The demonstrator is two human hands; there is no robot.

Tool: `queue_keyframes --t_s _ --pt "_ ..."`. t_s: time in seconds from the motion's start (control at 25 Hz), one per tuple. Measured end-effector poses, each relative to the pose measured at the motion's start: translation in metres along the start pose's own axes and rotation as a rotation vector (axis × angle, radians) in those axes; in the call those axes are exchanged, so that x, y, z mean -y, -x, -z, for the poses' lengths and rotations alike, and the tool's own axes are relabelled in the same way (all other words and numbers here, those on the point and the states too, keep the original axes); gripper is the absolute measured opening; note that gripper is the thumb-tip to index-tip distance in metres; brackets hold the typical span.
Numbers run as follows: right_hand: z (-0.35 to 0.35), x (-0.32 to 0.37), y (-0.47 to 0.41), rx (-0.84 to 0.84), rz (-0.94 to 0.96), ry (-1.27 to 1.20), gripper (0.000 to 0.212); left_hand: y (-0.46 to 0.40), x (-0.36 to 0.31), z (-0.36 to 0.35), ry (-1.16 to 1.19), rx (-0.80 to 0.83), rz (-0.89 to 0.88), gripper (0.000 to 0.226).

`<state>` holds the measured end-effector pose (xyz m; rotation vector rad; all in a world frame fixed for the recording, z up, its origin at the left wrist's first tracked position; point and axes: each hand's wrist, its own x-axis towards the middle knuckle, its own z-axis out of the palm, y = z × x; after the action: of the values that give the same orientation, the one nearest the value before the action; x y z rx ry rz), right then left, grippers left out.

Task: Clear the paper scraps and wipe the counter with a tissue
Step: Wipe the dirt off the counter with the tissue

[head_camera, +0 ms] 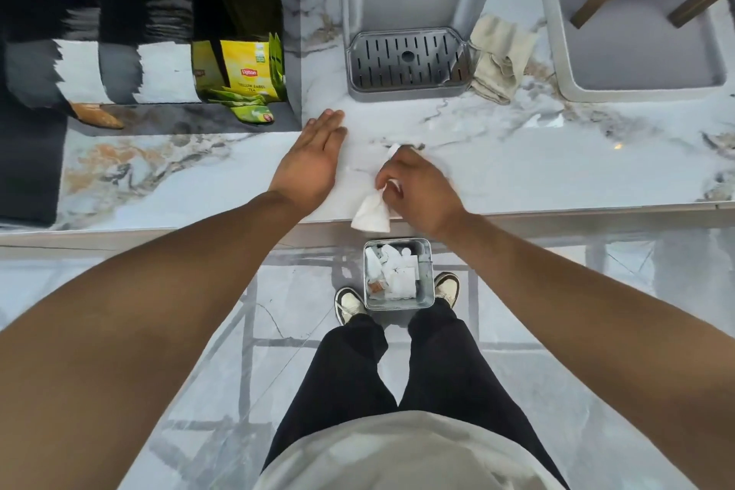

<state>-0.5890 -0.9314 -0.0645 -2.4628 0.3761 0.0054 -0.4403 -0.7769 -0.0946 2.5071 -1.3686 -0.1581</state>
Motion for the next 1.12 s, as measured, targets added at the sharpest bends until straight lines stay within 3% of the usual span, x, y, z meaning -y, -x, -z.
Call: queue_keyframes --t_s 0.08,0.12,0.24,0.32,0.44,0.64,0.8,0.84,0.96,1.04,1.12 --pt "0.000 0.010 0.013 0.256 0.165 -0.058 0.017 0.002 0.003 0.001 0.017 -0.004 -0.005 0.039" --pt "0.005 0.012 0.008 0.250 0.168 -0.096 0.018 0.005 0.004 0.002 0.026 -0.003 -0.017 0.037" --pt "0.013 0.010 -0.039 -0.173 -0.045 -0.171 0.020 0.020 0.010 0.006 0.008 -0.036 -0.012 0.034" --pt "0.013 0.013 -0.074 -0.294 -0.149 -0.139 0.023 0.030 0.013 0.005 -0.015 -0.088 0.011 0.031" --pt "-0.014 0.023 -0.091 -0.188 -0.089 -0.067 0.021 0.040 0.012 0.004 -0.041 -0.122 0.059 0.032" --pt "-0.035 0.035 -0.036 -0.016 0.154 -0.131 0.015 0.049 0.011 0.007 0.031 -0.168 0.174 0.035" --pt "-0.013 0.025 0.004 0.258 0.230 -0.209 0.007 0.046 0.009 0.006 0.006 -0.160 0.188 0.028" --pt "-0.006 0.023 -0.008 0.215 0.209 -0.211 0.007 0.047 0.008 0.006 0.003 -0.156 0.191 0.027" --pt "0.003 0.023 -0.070 -0.117 -0.005 -0.089 0.010 0.047 0.005 0.006 -0.005 -0.141 0.213 0.030" --pt "-0.006 0.030 -0.091 -0.114 -0.074 -0.005 0.013 0.047 0.005 0.006 -0.018 -0.147 0.214 0.031" --pt "-0.021 0.042 -0.078 -0.036 -0.015 0.047 0.014 0.048 0.004 0.007 -0.034 -0.164 0.194 0.027"
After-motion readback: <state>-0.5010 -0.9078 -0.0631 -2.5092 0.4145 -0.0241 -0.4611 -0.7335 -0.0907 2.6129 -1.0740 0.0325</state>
